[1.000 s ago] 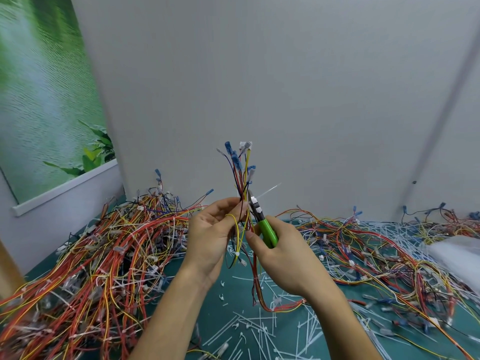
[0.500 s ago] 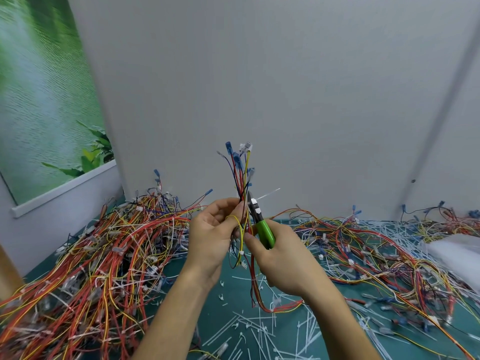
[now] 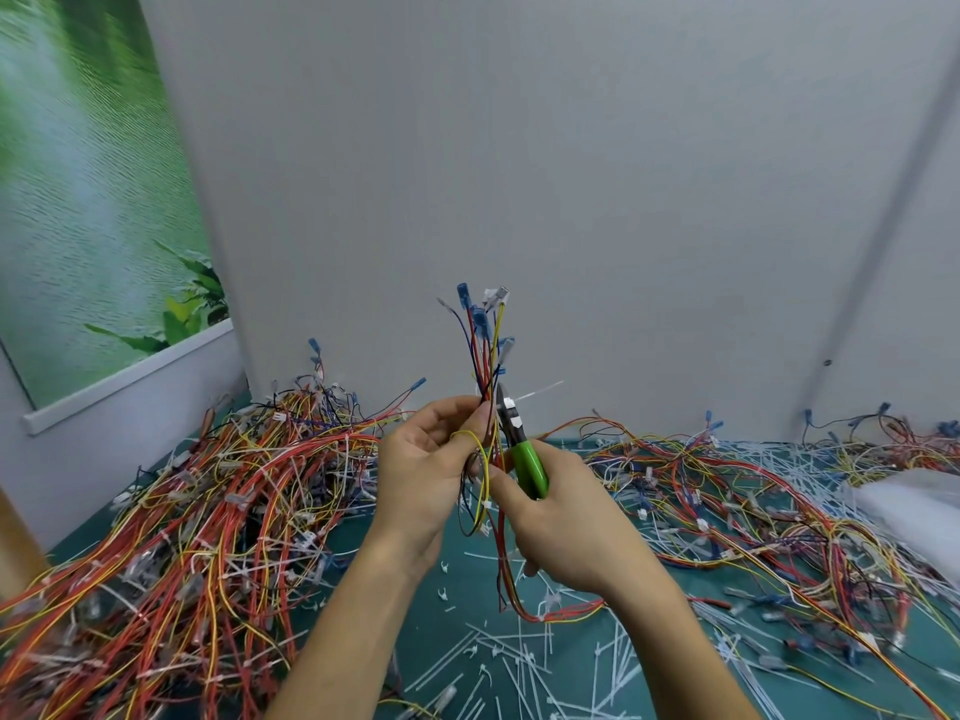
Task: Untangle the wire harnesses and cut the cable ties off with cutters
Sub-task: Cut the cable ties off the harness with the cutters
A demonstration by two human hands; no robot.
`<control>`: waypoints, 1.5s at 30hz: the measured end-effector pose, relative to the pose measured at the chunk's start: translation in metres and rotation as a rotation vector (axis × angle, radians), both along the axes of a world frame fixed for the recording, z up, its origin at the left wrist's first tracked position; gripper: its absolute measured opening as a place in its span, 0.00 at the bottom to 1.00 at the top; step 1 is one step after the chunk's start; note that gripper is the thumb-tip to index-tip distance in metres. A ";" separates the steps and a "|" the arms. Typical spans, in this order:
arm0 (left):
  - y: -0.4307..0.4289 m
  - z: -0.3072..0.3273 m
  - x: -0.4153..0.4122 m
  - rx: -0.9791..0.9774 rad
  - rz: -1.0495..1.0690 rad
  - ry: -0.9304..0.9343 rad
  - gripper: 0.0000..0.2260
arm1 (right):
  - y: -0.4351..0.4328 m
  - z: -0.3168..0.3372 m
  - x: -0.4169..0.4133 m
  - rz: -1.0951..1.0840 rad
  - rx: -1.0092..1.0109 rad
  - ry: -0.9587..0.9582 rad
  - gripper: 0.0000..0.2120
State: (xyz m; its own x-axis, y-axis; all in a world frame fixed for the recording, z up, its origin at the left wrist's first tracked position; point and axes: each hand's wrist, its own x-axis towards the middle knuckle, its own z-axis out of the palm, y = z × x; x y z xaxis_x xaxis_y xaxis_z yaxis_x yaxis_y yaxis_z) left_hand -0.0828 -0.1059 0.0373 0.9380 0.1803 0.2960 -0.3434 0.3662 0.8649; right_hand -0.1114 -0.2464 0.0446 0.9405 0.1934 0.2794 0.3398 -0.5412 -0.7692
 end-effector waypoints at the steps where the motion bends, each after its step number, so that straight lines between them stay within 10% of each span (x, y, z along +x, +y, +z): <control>1: 0.000 0.000 0.000 0.005 0.001 0.001 0.05 | 0.000 0.000 0.000 -0.002 -0.006 -0.006 0.16; 45: 0.003 -0.001 0.003 0.073 0.003 -0.045 0.07 | -0.007 0.006 -0.003 0.027 -0.056 0.045 0.18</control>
State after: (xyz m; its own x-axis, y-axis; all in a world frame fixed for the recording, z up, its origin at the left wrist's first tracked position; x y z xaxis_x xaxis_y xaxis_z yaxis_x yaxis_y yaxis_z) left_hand -0.0800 -0.1026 0.0360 0.9228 0.1596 0.3507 -0.3839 0.3019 0.8727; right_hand -0.1146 -0.2532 0.0506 0.9462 0.2328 0.2247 0.3203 -0.5749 -0.7529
